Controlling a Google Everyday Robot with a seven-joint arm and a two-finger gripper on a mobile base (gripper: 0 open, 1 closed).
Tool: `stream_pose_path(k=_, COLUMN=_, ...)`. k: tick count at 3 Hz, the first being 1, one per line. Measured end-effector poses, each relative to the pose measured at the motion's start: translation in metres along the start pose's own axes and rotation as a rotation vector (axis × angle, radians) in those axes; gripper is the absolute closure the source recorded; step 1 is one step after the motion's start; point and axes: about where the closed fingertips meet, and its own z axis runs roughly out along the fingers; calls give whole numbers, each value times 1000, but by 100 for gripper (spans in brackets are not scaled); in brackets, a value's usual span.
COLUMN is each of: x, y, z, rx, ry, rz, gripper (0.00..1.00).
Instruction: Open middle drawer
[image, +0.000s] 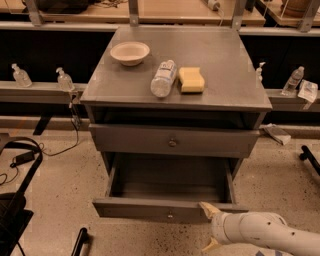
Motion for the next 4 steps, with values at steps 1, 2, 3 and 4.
stream_pose_path(k=1, x=-2, y=-1, z=-3, rx=0, ry=0, rz=0, gripper=34)
stream_pose_path(k=2, x=-2, y=-1, z=-3, rx=0, ry=0, rz=0, gripper=34)
stream_pose_path(k=3, x=-8, y=-31, z=-22, rx=85, ry=4, rz=-32, gripper=34)
stream_pose_path(k=4, x=-12, y=-58, z=-30, rx=143, ry=-10, rz=-79, gripper=32)
